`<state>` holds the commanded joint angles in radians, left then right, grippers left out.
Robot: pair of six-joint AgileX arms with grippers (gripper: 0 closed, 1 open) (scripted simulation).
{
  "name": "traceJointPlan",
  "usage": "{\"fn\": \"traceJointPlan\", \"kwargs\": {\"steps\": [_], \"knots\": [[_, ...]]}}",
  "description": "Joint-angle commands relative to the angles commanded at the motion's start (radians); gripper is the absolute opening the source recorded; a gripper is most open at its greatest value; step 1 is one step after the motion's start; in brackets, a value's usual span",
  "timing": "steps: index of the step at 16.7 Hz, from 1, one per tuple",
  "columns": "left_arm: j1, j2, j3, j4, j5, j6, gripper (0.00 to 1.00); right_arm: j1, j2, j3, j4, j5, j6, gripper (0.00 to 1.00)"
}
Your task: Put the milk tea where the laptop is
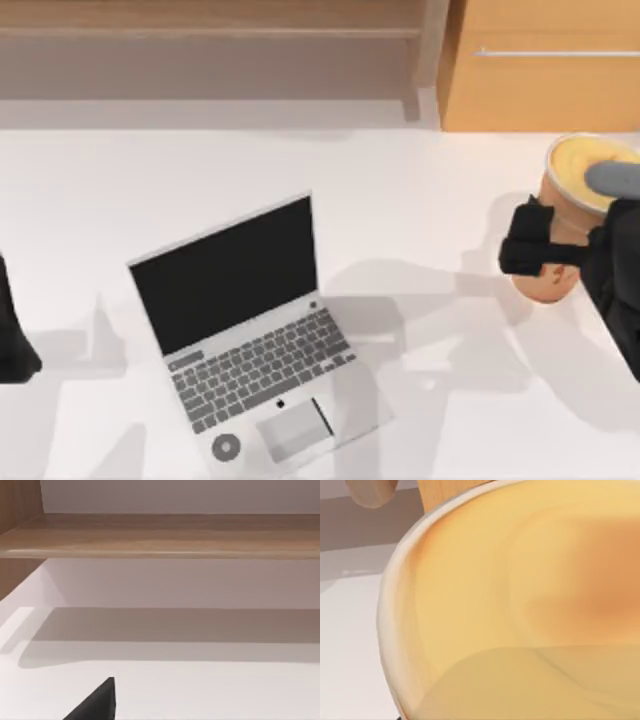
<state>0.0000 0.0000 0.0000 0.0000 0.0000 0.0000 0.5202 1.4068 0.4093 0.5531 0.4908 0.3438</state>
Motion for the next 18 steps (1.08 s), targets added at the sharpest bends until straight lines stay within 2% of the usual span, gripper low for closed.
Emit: {"fn": "traceJointPlan", "kwargs": {"steps": [6,10,14,18], "knots": [[0.000,0.000,0.000,0.000,0.000,0.000,1.00,0.398,0.058,0.128,-0.285,0.357,0.245,0.00],[0.000,0.000,0.000,0.000,0.000,0.000,1.00,0.606,0.096,0.193,-0.430,0.543,0.376,0.00],[0.000,0.000,0.000,0.000,0.000,0.000,1.00,0.723,0.119,0.227,-0.507,0.647,0.447,0.00],[0.000,0.000,0.000,0.000,0.000,0.000,1.00,0.734,0.122,0.230,-0.514,0.657,0.454,0.00]]}}
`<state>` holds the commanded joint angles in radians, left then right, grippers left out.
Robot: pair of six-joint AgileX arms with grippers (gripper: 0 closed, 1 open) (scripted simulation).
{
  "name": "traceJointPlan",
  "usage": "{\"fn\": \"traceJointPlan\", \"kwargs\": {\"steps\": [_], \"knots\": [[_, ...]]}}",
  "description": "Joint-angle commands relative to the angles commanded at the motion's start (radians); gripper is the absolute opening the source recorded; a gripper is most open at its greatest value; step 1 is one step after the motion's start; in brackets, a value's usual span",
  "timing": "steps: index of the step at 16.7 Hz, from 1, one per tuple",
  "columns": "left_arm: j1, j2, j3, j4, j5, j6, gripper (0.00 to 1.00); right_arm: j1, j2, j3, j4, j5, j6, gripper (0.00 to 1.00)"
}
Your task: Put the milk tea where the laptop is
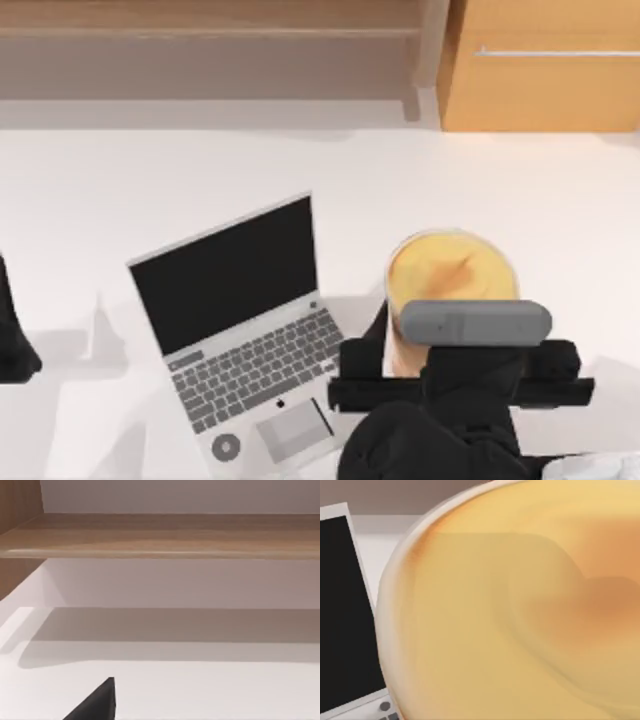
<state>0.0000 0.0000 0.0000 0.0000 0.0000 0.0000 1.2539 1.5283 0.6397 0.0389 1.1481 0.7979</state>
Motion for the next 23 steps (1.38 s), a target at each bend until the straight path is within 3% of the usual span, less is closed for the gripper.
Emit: {"fn": "traceJointPlan", "kwargs": {"steps": [23], "knots": [[0.000,0.000,0.000,0.000,0.000,0.000,1.00,0.000,0.100,-0.055,0.154,0.002,0.004,0.00]]}}
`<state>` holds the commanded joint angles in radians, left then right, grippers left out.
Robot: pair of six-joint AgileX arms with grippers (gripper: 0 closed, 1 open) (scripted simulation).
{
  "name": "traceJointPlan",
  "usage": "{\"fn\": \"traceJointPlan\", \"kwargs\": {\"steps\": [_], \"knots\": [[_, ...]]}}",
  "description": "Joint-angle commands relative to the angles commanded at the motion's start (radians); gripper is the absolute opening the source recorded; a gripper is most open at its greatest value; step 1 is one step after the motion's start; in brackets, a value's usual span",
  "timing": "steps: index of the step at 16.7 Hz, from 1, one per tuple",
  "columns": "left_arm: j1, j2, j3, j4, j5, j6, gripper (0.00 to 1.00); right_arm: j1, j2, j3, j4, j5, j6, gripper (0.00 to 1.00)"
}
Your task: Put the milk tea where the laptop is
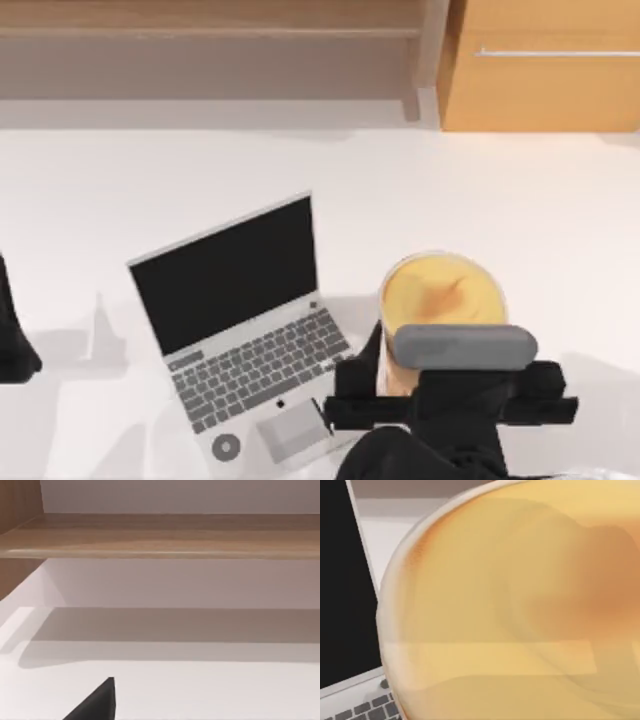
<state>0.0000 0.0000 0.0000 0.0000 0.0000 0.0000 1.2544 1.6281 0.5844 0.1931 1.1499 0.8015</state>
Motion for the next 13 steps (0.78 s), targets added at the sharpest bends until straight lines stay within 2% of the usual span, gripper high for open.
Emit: {"fn": "traceJointPlan", "kwargs": {"steps": [4,13], "knots": [[0.000,0.000,0.000,0.000,0.000,0.000,1.00,0.000,0.001,-0.001,0.000,-0.001,0.000,0.00],[0.000,0.000,0.000,0.000,0.000,0.000,1.00,0.000,0.001,-0.001,0.000,-0.001,0.000,0.68]]}}
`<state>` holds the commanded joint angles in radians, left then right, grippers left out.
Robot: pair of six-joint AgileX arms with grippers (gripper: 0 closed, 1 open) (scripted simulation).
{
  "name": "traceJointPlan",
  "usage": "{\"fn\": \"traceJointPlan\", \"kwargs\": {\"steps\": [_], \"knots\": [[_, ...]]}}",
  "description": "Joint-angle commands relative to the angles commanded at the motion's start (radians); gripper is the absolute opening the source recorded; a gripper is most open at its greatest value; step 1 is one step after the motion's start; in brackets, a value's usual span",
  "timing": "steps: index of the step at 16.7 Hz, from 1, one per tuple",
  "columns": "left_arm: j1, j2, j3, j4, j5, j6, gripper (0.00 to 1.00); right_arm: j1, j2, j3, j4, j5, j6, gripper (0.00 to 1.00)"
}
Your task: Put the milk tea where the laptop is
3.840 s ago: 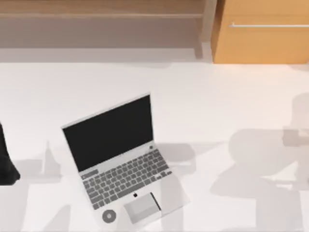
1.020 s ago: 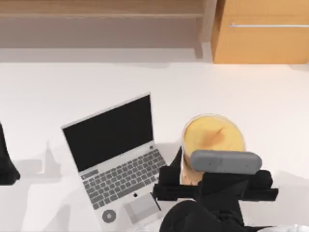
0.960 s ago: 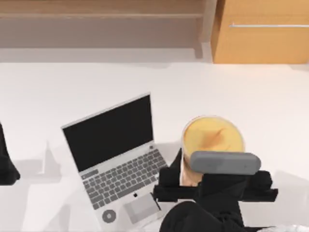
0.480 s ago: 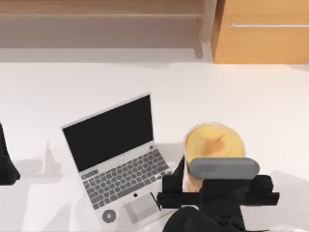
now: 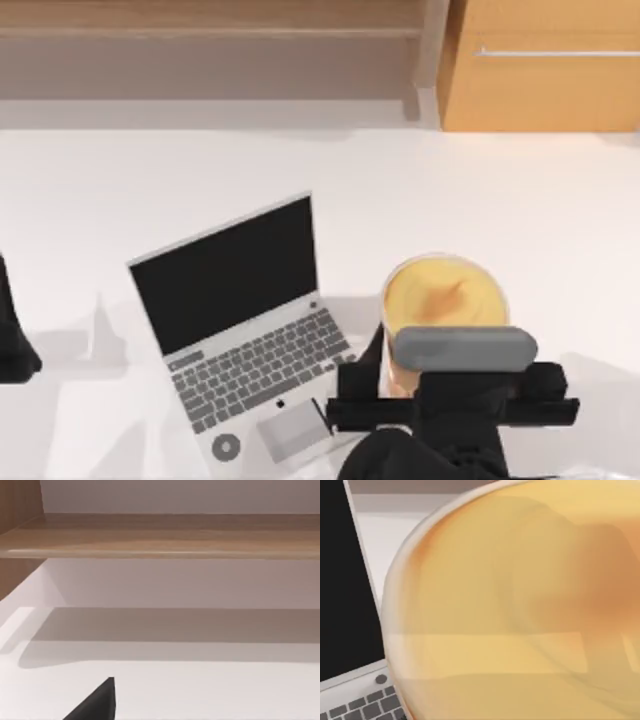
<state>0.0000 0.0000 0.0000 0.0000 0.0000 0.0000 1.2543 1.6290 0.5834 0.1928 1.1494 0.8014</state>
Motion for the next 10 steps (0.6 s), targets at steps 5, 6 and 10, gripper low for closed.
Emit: {"fn": "traceJointPlan", "kwargs": {"steps": [5,6,10], "knots": [[0.000,0.000,0.000,0.000,0.000,0.000,1.00,0.000,0.000,0.000,0.000,0.000,0.000,1.00],[0.000,0.000,0.000,0.000,0.000,0.000,1.00,0.000,0.000,0.000,0.000,0.000,0.000,1.00],[0.000,0.000,0.000,0.000,0.000,0.000,1.00,0.000,0.000,0.000,0.000,0.000,0.000,1.00]]}}
